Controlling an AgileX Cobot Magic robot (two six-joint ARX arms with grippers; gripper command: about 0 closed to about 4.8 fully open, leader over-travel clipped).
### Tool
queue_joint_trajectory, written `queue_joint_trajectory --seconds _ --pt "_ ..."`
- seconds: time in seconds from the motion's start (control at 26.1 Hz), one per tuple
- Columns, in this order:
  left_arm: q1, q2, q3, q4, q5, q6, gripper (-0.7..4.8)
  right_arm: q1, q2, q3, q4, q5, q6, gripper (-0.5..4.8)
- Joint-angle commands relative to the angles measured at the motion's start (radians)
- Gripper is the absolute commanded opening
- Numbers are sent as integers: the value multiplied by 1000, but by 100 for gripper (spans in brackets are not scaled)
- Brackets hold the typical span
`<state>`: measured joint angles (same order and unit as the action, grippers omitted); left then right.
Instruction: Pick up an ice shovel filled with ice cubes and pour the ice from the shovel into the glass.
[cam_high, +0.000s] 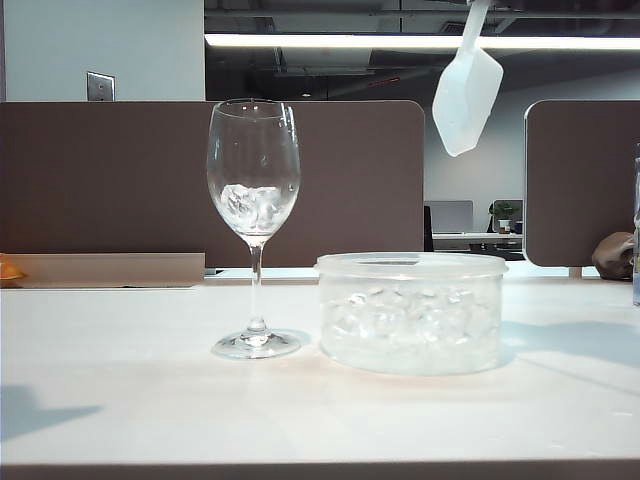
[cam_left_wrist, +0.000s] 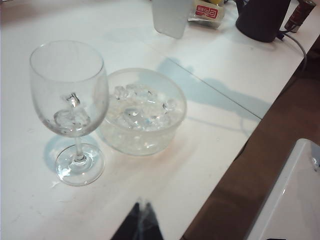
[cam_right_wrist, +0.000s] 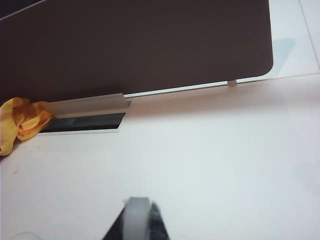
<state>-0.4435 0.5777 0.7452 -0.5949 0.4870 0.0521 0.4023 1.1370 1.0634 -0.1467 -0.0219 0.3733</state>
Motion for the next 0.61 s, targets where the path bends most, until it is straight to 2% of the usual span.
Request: queue_joint_trajectory --seconds 0.04,0.23,0.5,0.61 --pt "-1 0 4 12 6 0 -5 0 -3 -16 0 0 -7 -6" --pt "-1 0 4 12 6 0 -6 0 -2 -129 71 -24 63 -6" --pt "-1 0 4 13 6 0 -5 0 -2 -360 399 -70 277 -6" --pt "-1 0 4 13 6 1 -6 0 -2 -427 519 -70 322 -5"
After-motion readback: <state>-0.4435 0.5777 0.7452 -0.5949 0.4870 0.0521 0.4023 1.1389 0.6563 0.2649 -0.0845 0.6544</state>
